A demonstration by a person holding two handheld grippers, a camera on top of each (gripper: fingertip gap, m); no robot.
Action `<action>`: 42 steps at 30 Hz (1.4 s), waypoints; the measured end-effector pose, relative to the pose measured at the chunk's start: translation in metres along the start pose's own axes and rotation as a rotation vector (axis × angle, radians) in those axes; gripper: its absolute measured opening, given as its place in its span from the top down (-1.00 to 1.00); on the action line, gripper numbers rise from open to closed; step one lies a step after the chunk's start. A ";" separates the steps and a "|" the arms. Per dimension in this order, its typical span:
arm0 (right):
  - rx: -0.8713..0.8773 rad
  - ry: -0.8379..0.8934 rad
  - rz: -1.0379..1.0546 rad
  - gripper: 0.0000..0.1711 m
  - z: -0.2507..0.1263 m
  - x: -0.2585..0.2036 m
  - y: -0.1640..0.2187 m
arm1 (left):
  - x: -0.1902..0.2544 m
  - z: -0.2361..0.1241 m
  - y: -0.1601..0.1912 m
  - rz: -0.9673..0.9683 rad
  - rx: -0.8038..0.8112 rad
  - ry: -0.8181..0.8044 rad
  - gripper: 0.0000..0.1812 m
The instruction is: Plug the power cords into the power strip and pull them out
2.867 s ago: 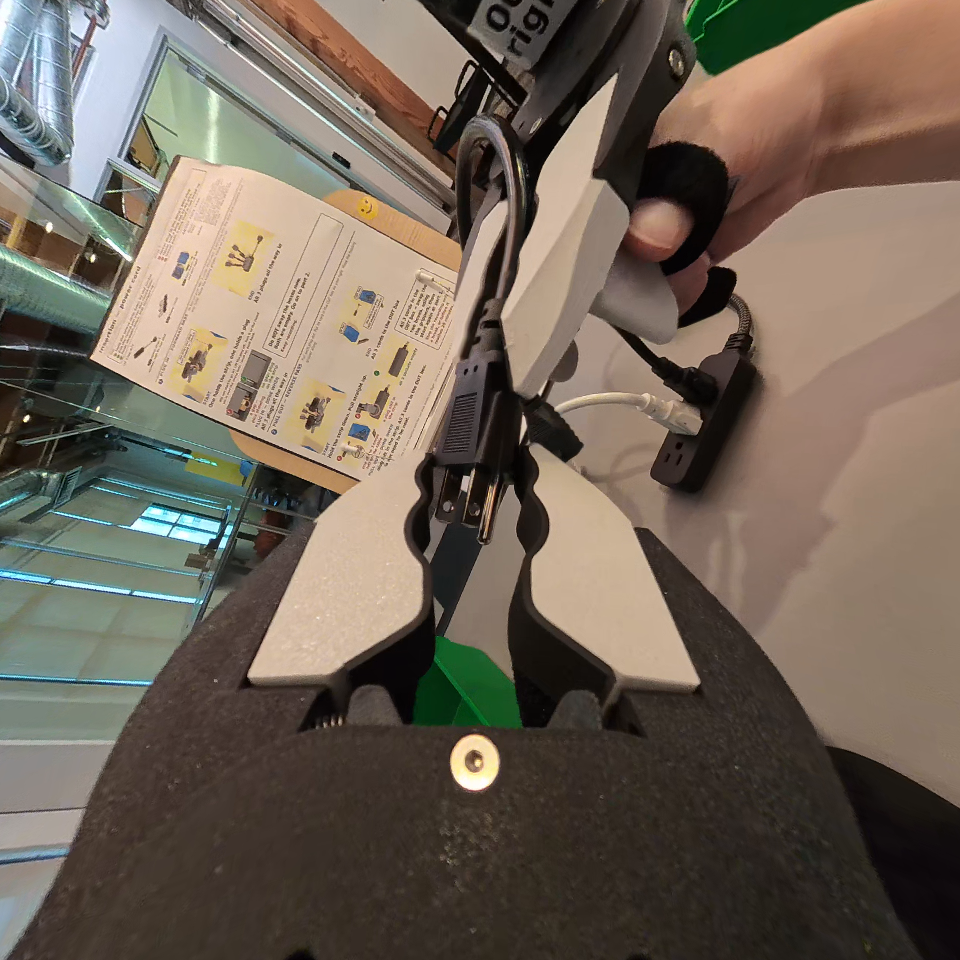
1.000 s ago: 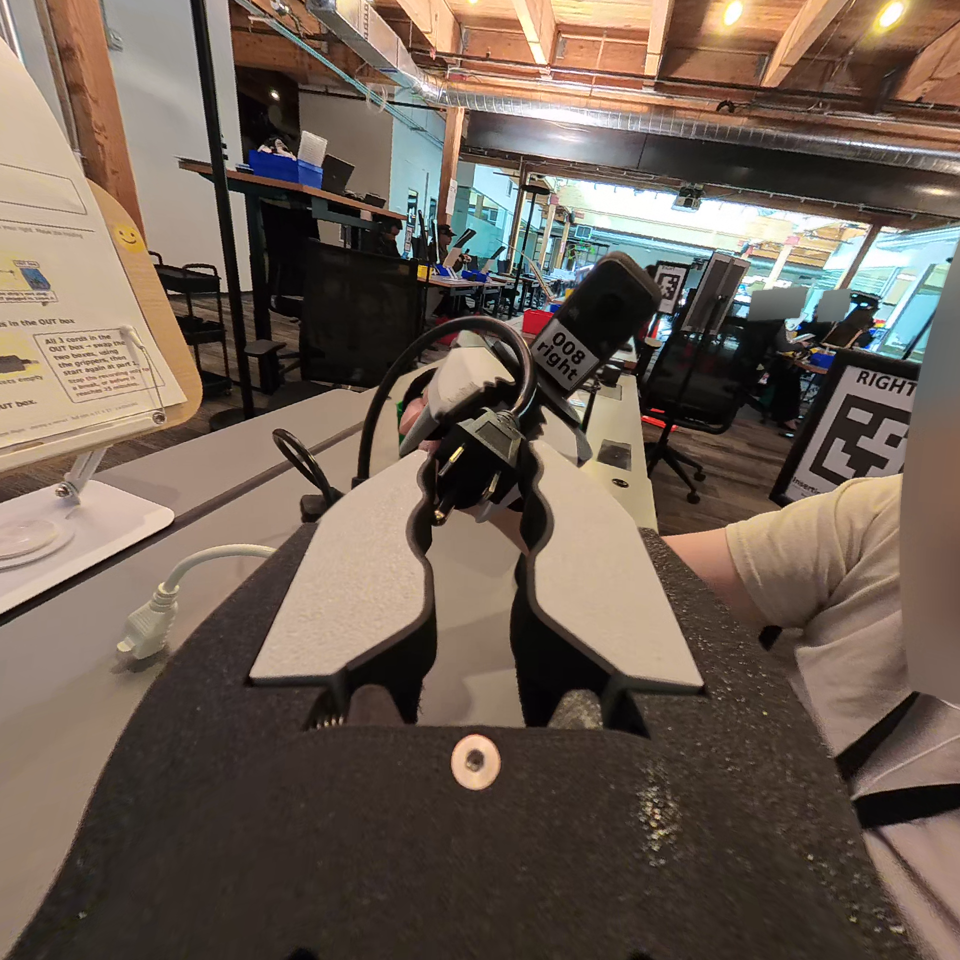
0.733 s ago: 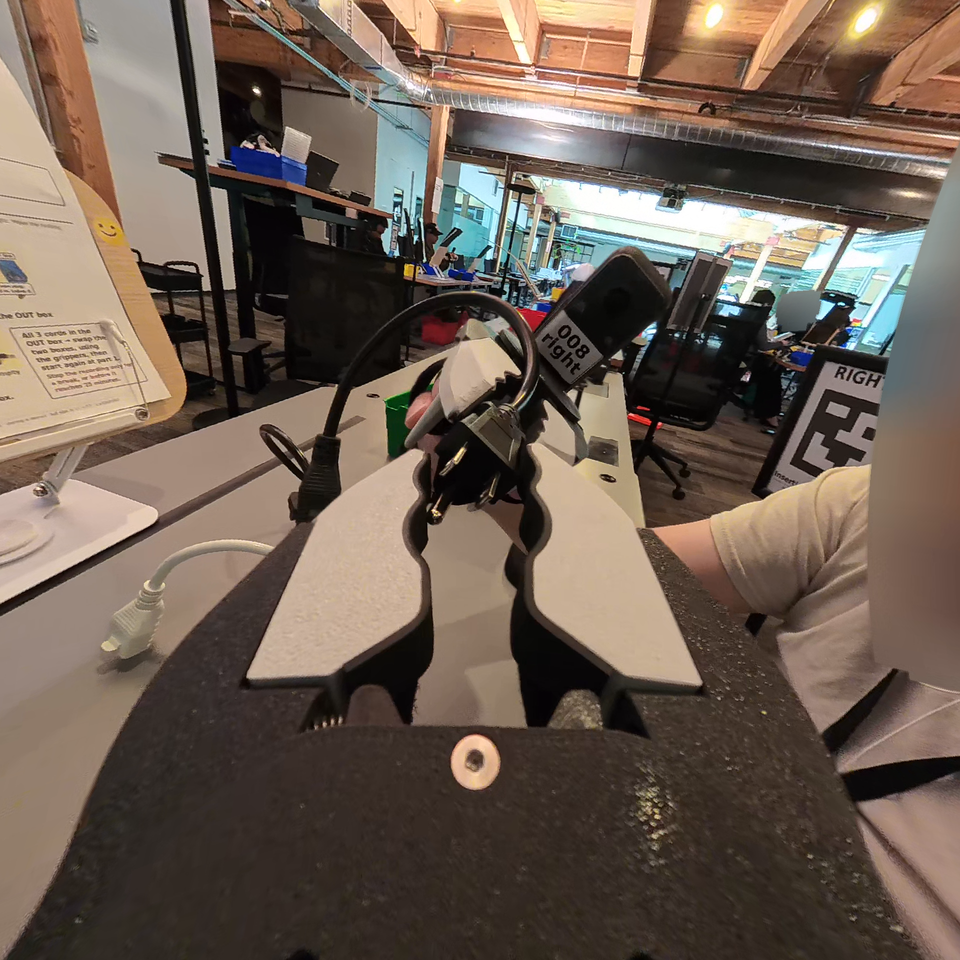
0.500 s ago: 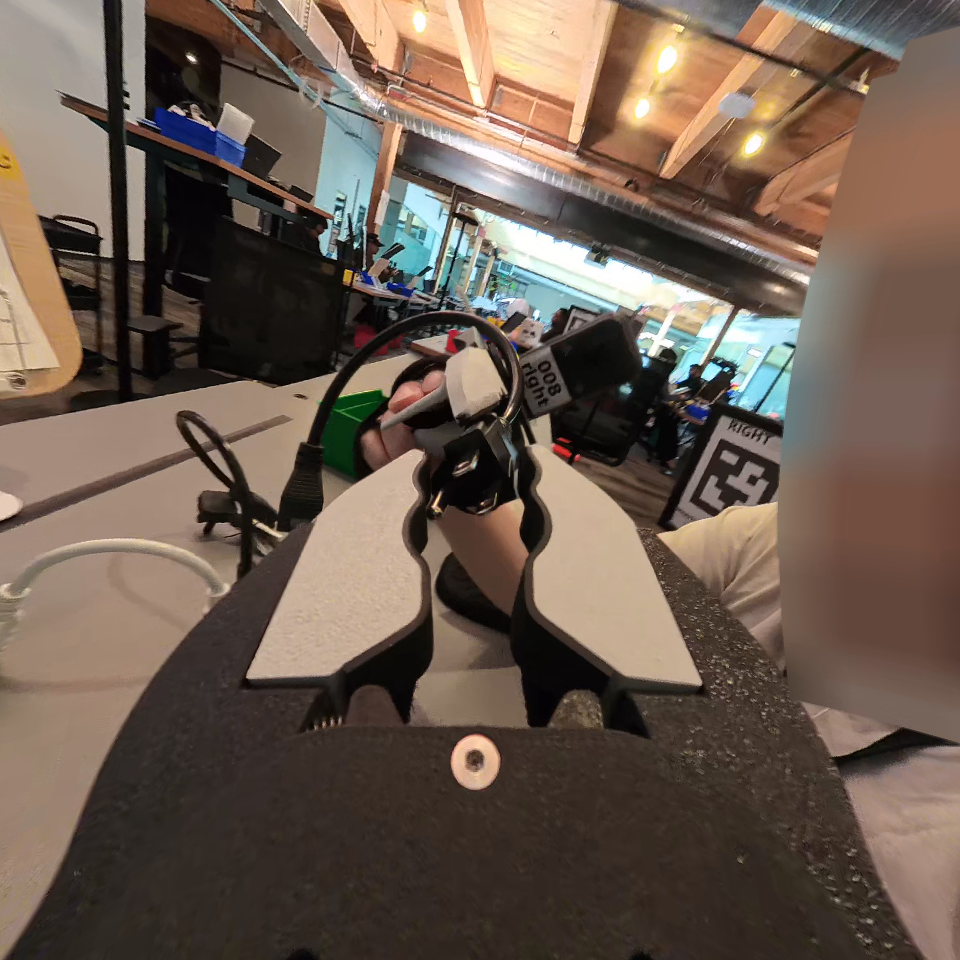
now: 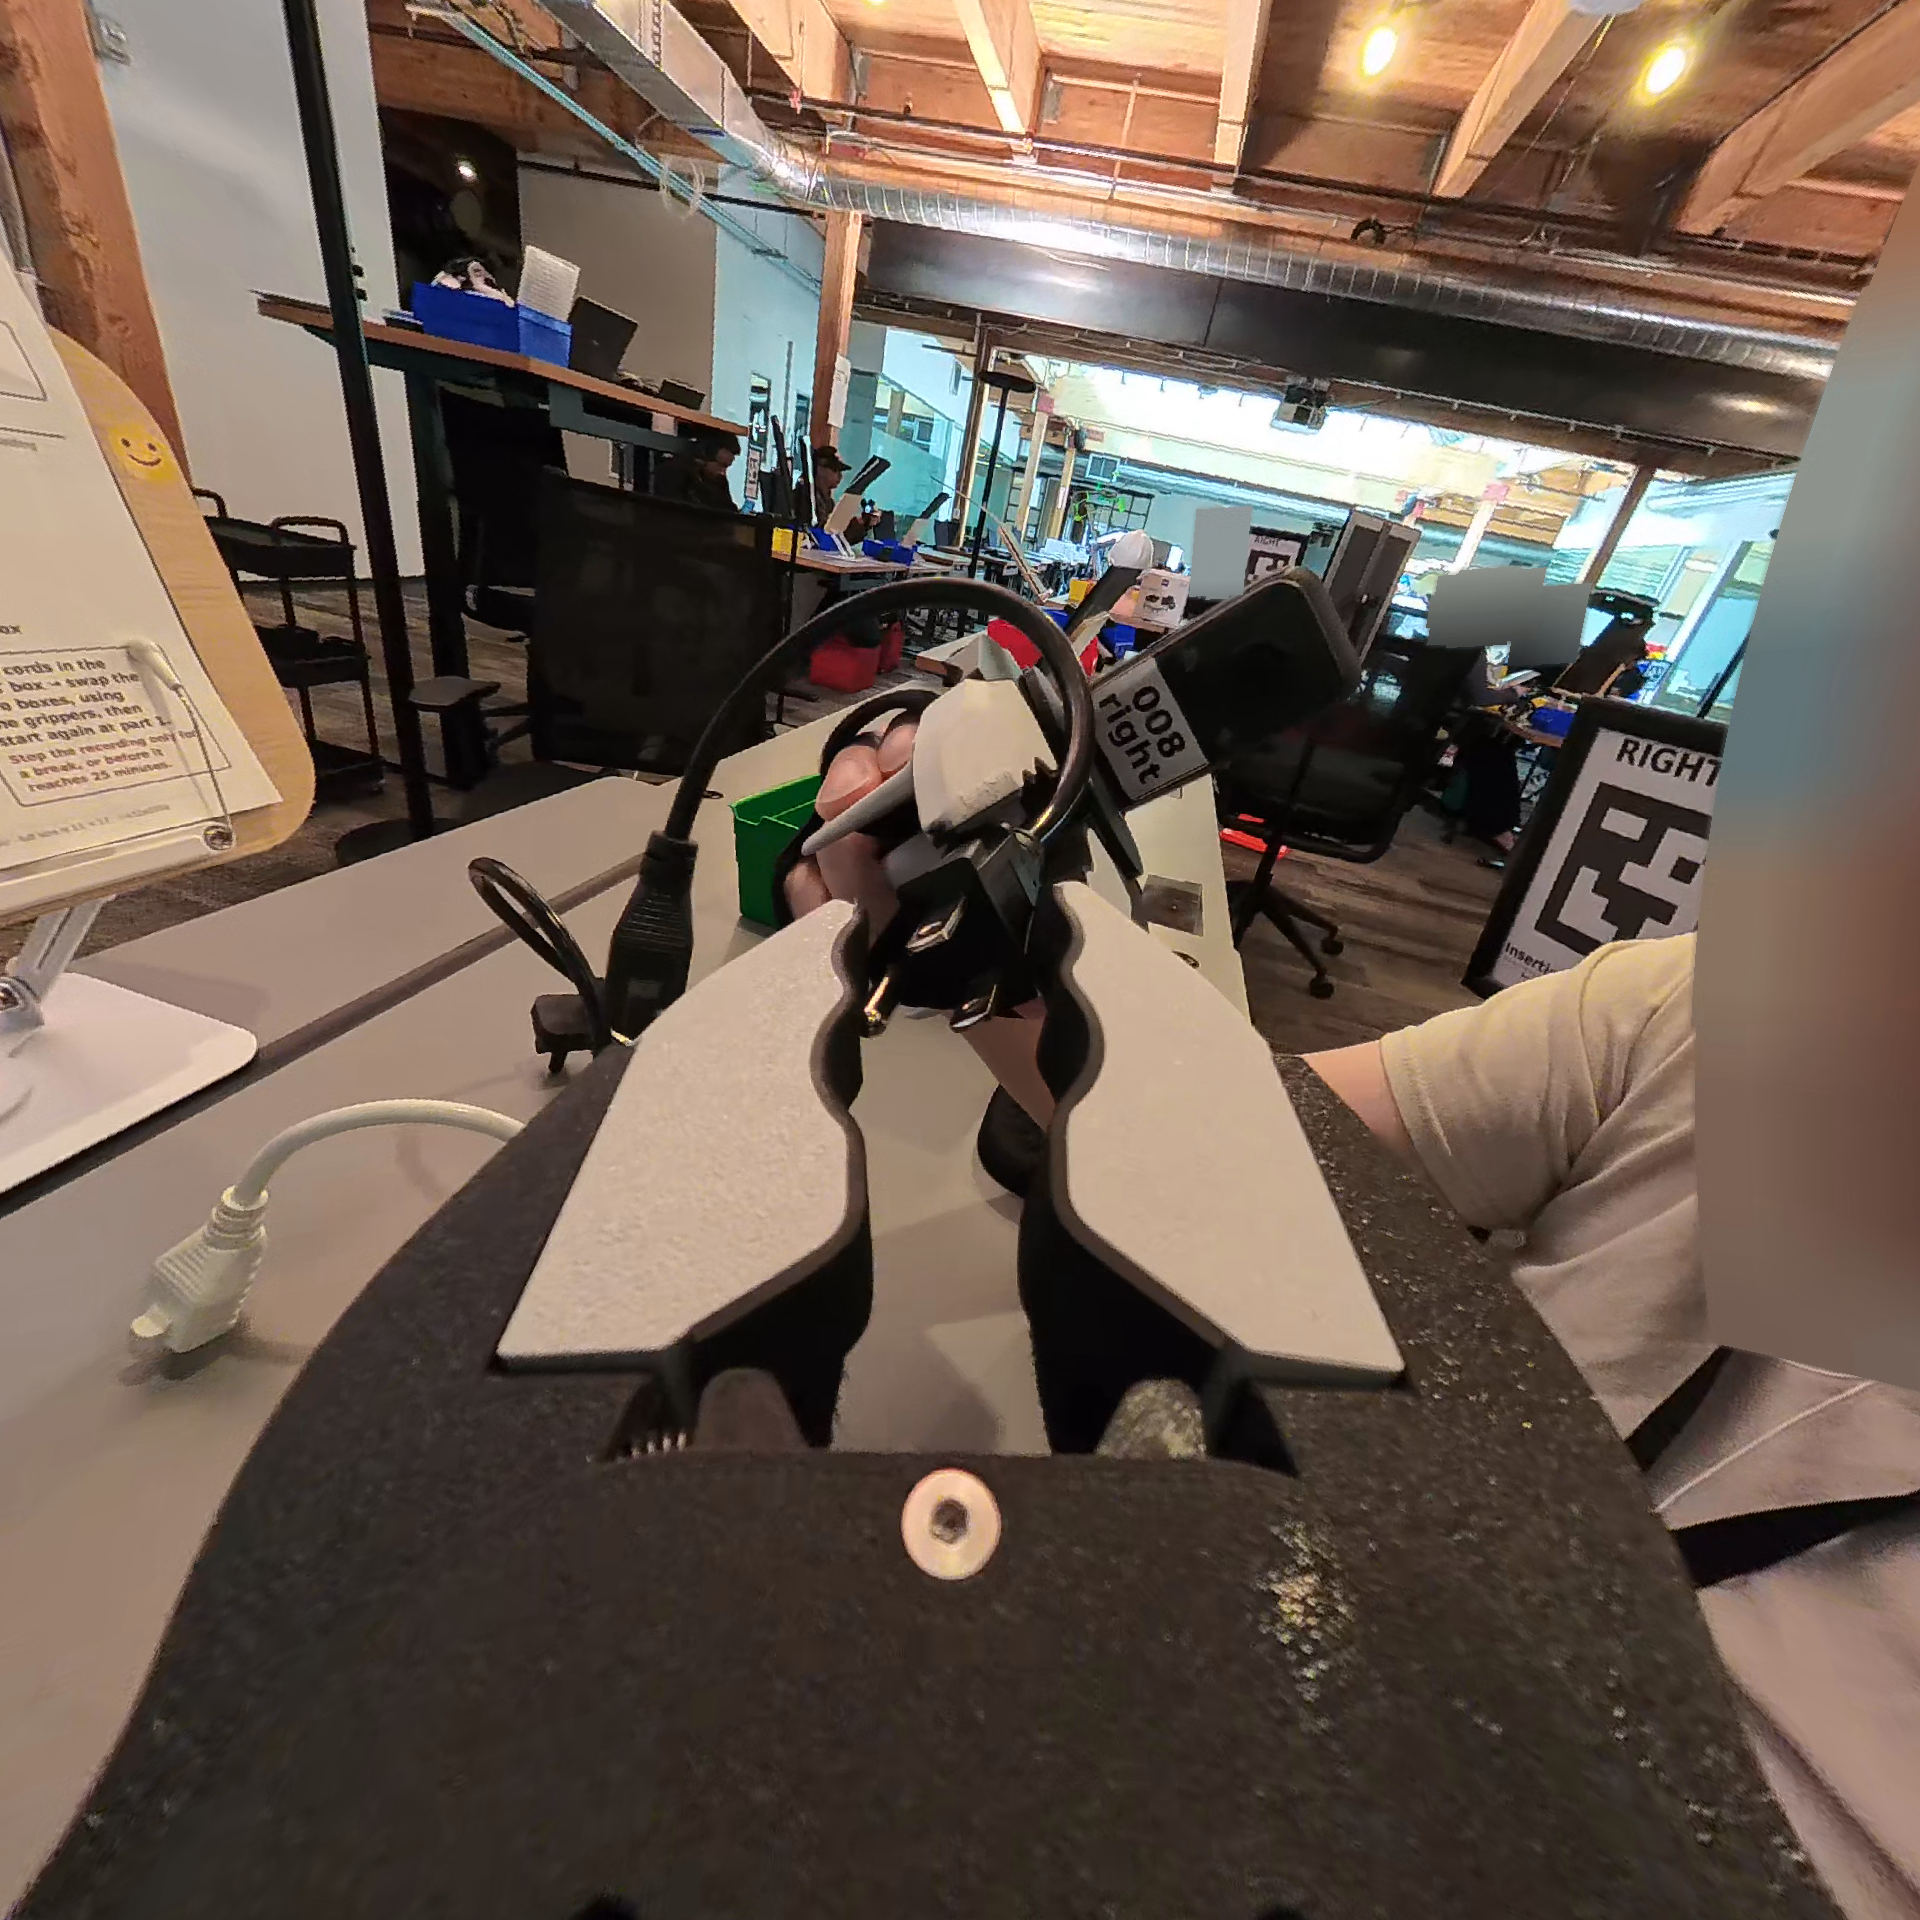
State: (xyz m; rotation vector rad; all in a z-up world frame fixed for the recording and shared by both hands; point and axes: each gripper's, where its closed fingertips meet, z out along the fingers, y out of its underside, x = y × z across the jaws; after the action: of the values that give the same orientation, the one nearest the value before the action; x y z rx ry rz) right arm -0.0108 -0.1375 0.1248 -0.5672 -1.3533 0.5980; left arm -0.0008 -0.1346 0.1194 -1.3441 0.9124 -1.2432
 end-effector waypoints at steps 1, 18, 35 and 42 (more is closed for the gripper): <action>-0.003 0.002 -0.001 0.71 0.001 0.000 0.000 | 0.000 -0.001 0.000 -0.002 -0.001 0.000 0.67; -0.229 -0.021 -0.020 0.72 -0.035 0.020 0.024 | -0.067 -0.023 0.053 0.217 -0.176 -0.380 0.59; -0.706 -0.159 0.205 0.72 -0.092 0.010 0.111 | -0.175 0.058 0.245 0.117 -0.779 -0.143 0.31; -1.026 -0.311 0.261 0.71 -0.079 -0.030 0.181 | -0.169 0.061 0.252 0.186 -0.823 -0.059 0.48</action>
State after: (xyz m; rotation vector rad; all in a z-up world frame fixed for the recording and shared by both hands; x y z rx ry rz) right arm 0.0520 -0.0294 -0.0313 -1.5407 -1.8669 0.1481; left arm 0.0583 -0.0013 -0.1538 -1.8502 1.5592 -0.6813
